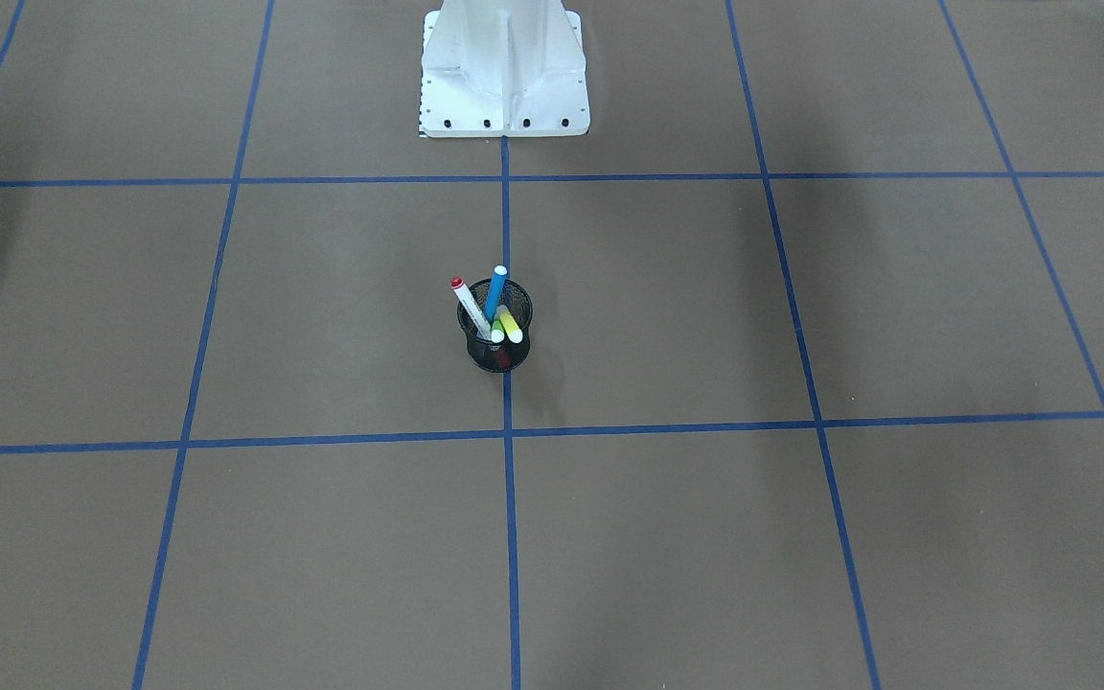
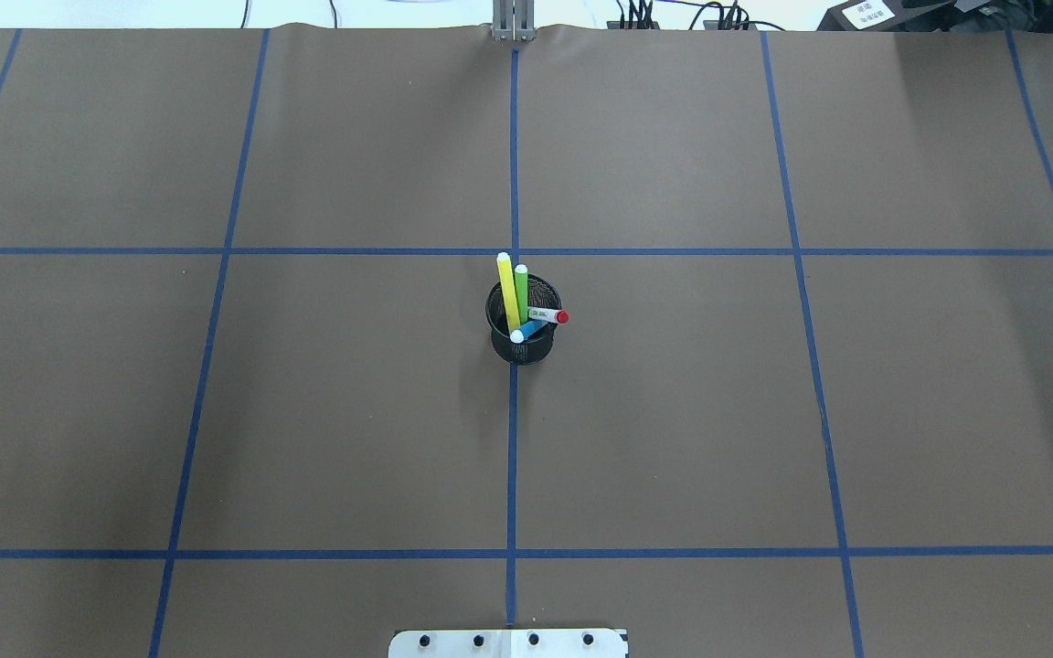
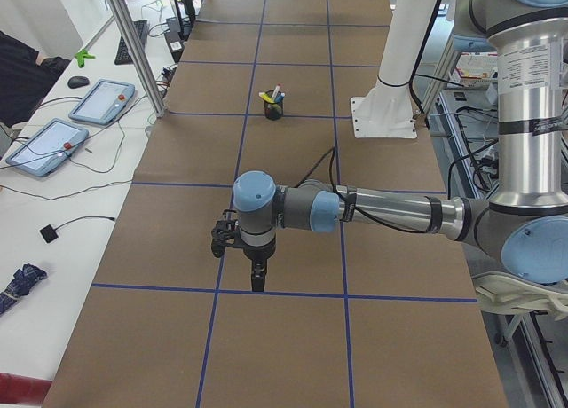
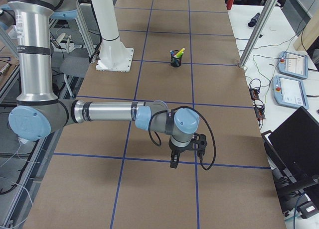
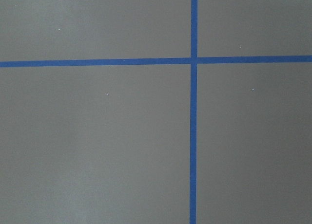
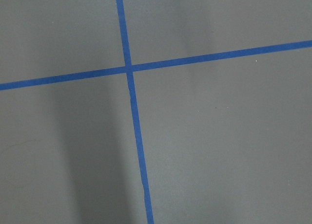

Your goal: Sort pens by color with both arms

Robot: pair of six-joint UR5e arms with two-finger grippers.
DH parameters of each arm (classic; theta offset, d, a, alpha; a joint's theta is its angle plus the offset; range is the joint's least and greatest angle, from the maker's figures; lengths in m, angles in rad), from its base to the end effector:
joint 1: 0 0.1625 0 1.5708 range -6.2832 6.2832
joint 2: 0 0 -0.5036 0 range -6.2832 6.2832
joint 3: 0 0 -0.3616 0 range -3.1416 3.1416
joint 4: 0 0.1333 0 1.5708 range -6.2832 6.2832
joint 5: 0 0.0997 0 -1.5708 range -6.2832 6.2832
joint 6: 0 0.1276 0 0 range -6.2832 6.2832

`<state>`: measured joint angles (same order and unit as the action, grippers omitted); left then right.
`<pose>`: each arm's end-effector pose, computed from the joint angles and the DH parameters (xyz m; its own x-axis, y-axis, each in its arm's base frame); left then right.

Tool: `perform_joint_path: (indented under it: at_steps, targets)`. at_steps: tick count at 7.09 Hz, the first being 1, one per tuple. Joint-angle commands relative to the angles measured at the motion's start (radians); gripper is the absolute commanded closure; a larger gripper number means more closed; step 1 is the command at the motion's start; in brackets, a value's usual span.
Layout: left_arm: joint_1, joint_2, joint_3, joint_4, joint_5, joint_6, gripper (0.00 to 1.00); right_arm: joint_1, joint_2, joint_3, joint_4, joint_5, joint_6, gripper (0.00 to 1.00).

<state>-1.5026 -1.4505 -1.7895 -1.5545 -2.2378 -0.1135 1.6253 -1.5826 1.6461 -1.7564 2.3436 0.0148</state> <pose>-0.0265 -0.4098 0.7187 0.7831 -0.0091 -0.6219 0.0209 0.9997 0.0117 0.0683 -0.4397 0.7459 0.7094 0.1386 0.6911 -0.0646 0.9891 -0.1320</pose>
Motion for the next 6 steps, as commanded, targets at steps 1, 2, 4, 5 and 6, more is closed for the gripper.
perform_joint_path:
  at_steps: [1,2,4,5,6]
  targets:
    - [-0.001,0.001,0.001,-0.001,0.001,0.002,0.0,-0.001,0.0,0.0,0.018,0.003,-0.006,0.0]
    - [0.001,0.001,-0.001,-0.002,0.0,0.002,0.0,-0.001,-0.002,0.0,0.018,0.002,-0.007,0.0]
    - [-0.001,0.001,-0.008,-0.004,0.0,0.0,0.0,-0.001,-0.002,0.0,0.018,0.002,-0.007,0.0]
    - [-0.001,0.001,-0.01,-0.004,0.0,0.002,0.0,-0.001,-0.002,0.001,0.02,0.002,-0.007,0.0]
    - [-0.001,0.001,-0.014,-0.004,0.001,0.0,0.0,-0.001,-0.002,0.003,0.02,0.002,-0.007,0.0]
